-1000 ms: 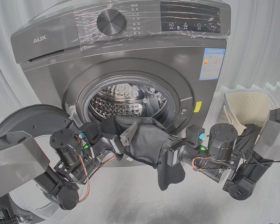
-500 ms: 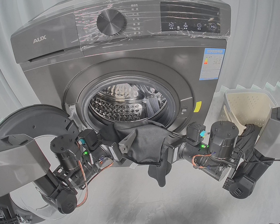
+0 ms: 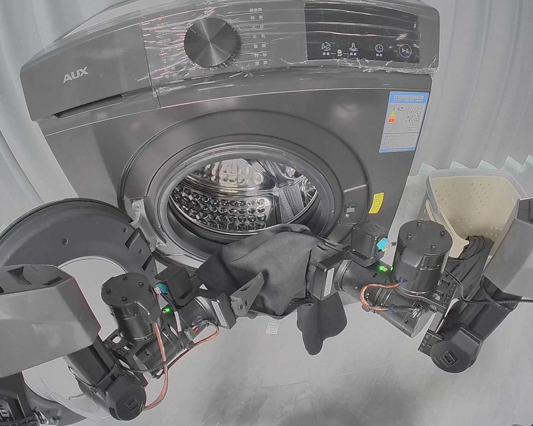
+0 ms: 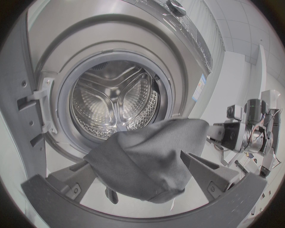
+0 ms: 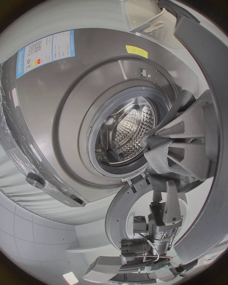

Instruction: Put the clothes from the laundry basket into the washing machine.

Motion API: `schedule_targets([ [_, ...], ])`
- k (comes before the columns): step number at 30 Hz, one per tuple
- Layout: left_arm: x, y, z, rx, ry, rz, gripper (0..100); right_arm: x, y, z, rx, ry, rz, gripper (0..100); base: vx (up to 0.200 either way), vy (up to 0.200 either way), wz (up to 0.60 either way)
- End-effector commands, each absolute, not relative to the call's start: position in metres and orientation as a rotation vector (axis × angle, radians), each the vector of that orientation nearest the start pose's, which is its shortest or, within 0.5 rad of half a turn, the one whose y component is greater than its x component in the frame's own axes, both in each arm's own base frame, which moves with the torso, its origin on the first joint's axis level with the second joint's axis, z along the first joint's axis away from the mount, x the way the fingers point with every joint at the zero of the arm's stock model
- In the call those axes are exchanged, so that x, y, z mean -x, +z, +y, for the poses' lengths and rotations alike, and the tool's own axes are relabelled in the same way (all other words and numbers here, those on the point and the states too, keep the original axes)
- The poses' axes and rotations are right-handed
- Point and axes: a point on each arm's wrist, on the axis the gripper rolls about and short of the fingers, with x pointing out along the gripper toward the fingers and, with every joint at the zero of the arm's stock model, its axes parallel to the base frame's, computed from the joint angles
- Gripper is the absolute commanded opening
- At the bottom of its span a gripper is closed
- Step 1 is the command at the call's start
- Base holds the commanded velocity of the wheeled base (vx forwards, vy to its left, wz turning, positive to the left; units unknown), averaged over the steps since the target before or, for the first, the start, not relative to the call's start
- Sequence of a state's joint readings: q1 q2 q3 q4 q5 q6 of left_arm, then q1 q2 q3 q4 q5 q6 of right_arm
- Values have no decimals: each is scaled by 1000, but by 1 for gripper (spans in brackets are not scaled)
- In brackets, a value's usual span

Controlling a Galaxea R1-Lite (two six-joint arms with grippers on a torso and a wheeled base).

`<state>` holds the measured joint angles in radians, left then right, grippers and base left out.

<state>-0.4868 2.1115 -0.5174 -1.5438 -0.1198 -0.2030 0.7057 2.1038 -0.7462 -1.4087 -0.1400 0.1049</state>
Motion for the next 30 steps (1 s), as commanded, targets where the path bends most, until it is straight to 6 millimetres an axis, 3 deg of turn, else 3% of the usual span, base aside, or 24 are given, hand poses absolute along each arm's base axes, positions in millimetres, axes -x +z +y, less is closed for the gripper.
schedule_targets([
  [1, -286, 67, -155, 180, -597, 149, 100, -282, 110, 236, -127, 568, -27, 0, 0, 0, 0],
  [9, -293, 61, -158, 181, -596, 152, 100, -280, 110, 240, -129, 578, -28, 0, 0, 0, 0],
  [10, -293, 61, -158, 181, -596, 152, 0, -280, 110, 240, -129, 578, -28, 0, 0, 0, 0],
  [22, -299, 64, -162, 186, -591, 122, 0, -282, 112, 237, -131, 569, -32, 0, 0, 0, 0],
  [30, -286, 106, -155, 211, -611, 9, 0, -294, 95, 229, -114, 528, 10, 0, 0, 0, 0],
])
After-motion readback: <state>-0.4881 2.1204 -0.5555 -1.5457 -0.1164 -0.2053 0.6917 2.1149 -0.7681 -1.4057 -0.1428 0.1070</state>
